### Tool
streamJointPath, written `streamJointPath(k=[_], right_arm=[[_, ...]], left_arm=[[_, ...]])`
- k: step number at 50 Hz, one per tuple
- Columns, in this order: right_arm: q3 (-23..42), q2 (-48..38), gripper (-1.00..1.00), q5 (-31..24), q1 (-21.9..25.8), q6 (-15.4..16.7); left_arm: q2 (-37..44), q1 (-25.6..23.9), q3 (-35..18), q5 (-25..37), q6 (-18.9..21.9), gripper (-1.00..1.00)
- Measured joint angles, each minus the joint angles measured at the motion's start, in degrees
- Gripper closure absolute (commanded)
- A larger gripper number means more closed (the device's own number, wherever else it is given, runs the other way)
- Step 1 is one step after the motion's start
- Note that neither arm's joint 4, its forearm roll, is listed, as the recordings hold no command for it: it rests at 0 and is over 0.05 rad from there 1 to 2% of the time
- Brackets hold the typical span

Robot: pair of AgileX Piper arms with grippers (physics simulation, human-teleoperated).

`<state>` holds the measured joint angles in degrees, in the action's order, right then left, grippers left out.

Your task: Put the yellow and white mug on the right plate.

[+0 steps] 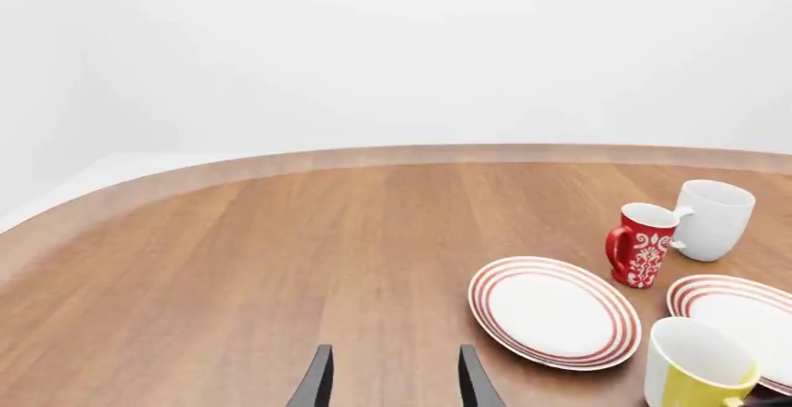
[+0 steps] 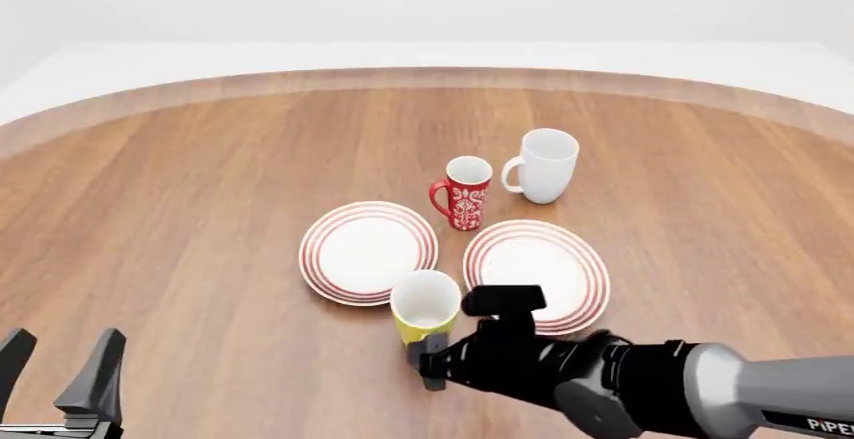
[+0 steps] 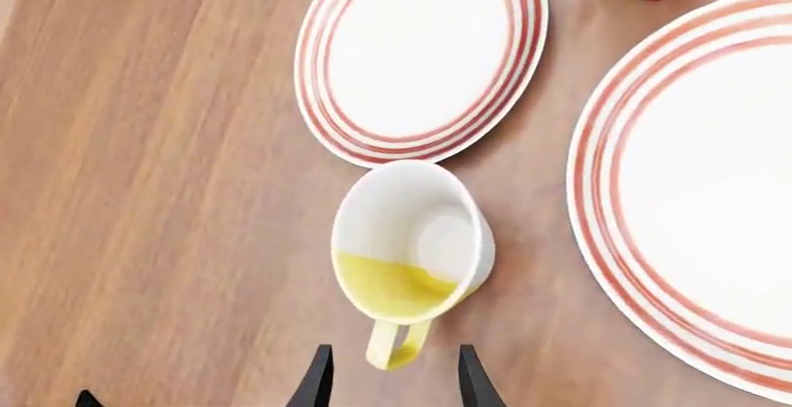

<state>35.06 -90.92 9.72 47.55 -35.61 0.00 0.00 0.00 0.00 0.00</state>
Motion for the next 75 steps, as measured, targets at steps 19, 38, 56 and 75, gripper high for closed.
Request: streamJointPath(k=[19, 38, 56, 75], right_arm=[[-0.49, -4.48, -1.0, 4.23, 1.01, -1.53], [-0.71, -7.76, 1.0, 7.9, 1.93, -2.91], [-1.18, -6.82, 1.0, 7.69, 1.57, -1.79], [-0.1, -0.62, 1.0, 0.68, -1.17, 2.2]], left_arm=[[0.0, 0.0, 0.0, 0.0, 0.0, -1.0], [0.0, 0.0, 0.0, 0.0, 0.0, -1.0], [0.0, 0.0, 0.0, 0.0, 0.0, -1.0], [0.0, 0.0, 0.0, 0.0, 0.0, -1.0]])
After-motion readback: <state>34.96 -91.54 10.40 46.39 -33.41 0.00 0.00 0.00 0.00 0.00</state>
